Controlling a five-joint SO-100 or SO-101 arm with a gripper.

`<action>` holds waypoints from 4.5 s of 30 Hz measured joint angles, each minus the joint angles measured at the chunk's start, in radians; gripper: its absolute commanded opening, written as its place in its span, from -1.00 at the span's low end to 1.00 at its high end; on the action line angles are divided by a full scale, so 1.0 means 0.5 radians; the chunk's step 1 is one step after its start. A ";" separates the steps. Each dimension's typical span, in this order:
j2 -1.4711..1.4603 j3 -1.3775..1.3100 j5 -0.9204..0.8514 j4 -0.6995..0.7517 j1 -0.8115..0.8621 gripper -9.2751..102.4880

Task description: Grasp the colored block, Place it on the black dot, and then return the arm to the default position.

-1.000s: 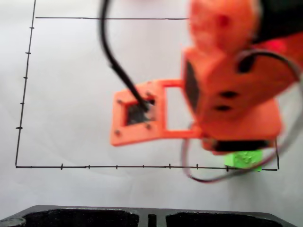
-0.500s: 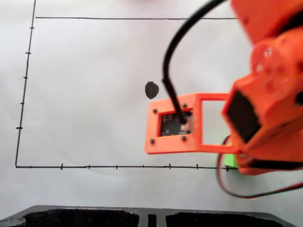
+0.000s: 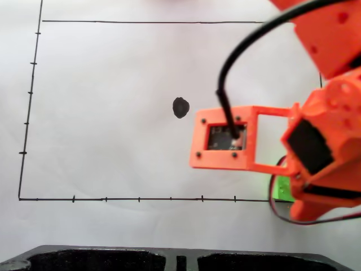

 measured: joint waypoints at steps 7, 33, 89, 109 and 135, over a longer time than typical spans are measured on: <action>-0.067 -0.006 0.064 0.015 0.000 -0.21; -0.368 -0.141 0.012 -0.028 0.006 -0.25; 0.960 1.313 -0.669 0.107 0.408 -0.64; 1.442 2.221 -1.365 -0.169 0.828 -0.62; 1.304 2.230 -1.144 -0.362 0.788 -0.48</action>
